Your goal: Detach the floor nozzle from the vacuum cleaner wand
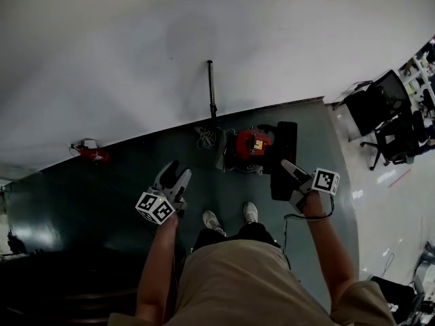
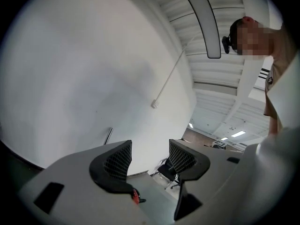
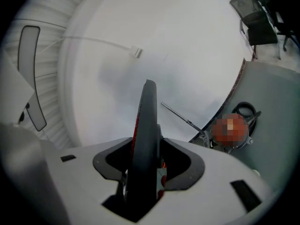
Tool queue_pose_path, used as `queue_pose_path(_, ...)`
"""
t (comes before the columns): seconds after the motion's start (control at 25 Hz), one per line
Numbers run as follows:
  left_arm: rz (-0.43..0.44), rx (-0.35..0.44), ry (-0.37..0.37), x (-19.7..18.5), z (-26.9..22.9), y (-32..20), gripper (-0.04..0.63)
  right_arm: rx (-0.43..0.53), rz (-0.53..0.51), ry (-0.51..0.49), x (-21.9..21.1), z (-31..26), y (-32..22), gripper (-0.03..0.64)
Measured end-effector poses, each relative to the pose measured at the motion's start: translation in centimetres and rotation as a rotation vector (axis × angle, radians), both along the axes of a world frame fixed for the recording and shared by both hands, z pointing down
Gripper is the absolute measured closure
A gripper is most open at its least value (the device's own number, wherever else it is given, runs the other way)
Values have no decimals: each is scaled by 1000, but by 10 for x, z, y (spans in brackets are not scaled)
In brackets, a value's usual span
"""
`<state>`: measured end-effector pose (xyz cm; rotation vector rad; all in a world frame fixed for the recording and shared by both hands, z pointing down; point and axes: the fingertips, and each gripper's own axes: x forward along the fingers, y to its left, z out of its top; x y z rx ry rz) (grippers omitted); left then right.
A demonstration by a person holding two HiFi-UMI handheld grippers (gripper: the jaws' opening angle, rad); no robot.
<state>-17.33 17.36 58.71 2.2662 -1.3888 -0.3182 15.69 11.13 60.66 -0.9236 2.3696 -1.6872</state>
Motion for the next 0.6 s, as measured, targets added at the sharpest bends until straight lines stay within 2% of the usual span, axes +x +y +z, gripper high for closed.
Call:
queue_pose_path(0.16, -24, -67, 2, 21, 16, -19, 336, 3, -31, 24, 13, 8, -22, 419)
queue_pose_path(0.36, -17, -126, -43, 39, 34, -38, 336, -35, -29, 27, 26, 31, -48, 419)
queue_pose_path(0.6, 6, -181, -87, 64, 60, -57, 336, -58, -85, 30, 32, 58, -67, 419)
